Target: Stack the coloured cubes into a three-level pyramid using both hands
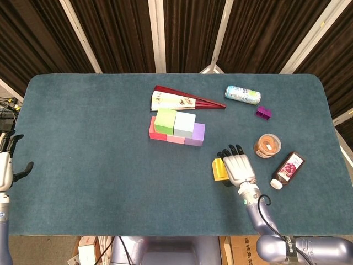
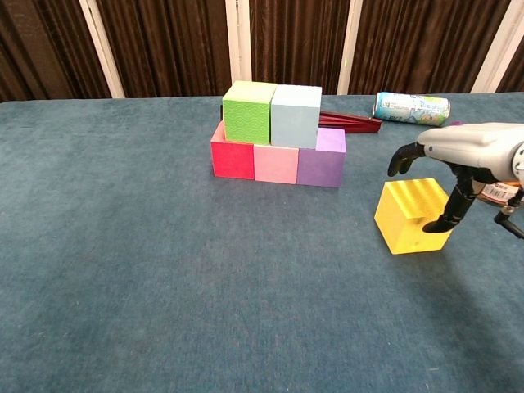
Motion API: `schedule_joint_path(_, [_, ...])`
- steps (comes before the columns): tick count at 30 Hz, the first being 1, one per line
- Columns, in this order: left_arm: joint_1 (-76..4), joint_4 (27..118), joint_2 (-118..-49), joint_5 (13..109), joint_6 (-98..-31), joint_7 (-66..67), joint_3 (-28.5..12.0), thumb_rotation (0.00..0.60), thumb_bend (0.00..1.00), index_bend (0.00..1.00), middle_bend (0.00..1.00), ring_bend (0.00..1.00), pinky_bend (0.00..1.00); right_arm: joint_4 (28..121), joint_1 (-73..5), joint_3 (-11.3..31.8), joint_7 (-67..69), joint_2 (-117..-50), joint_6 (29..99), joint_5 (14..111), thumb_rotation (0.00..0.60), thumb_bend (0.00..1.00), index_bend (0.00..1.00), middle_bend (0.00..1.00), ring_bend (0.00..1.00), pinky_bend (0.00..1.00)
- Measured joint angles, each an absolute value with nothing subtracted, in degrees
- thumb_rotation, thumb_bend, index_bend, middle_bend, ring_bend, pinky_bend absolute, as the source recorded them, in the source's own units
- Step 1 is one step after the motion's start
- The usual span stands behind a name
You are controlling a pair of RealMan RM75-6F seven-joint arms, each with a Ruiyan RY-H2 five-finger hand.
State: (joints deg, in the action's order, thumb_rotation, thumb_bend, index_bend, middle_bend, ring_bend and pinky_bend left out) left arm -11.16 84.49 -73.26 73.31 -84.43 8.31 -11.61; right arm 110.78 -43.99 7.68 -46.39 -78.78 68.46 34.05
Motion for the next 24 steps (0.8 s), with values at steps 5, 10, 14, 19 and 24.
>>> schedule_joint_path(5, [-11.20,84.45,-73.30,73.03,-84.31,8.38,-11.73,0.600,0.32,0.22,0.11,0.00,0.00,110.26,-44.65,8.04,-46.26,-78.89,68.28,33.18,0.600,0.24,0.27,0.23,0.04,0.00])
schedule_joint_path(10, [-11.20,84.40,-73.38,72.98,-84.35,8.45,-11.76,0.600,0.32,0.22,0.11,0.00,0.00,109.45,-44.93,8.17,-45.43,-79.36,68.03,33.12,0.600,0.26,0.31,0.25,0.06,0.00])
schedule_joint_path(14, [-11.22,84.33,-73.44,72.86,-84.38,8.42,-11.88,0.600,0.32,0.22,0.11,0.00,0.00,108.48,-45.19,8.19,-44.79,-79.74,67.63,32.90,0.600,0.26,0.31,0.25,0.06,0.00])
schedule_joint_path(19, [-11.28,84.16,-73.60,72.66,-84.29,8.57,-11.96,0.600,0.32,0.23,0.11,0.00,0.00,107.94,-45.63,8.05,-44.85,-79.91,67.46,32.34,0.600,0.26,0.31,0.26,0.07,0.00])
schedule_joint_path(24, [-11.36,84.07,-73.71,72.54,-84.16,8.65,-12.01,0.600,0.32,0.23,0.11,0.00,0.00,107.60,-46.05,7.97,-45.04,-80.09,67.62,32.27,0.600,0.26,0.31,0.26,0.08,0.00])
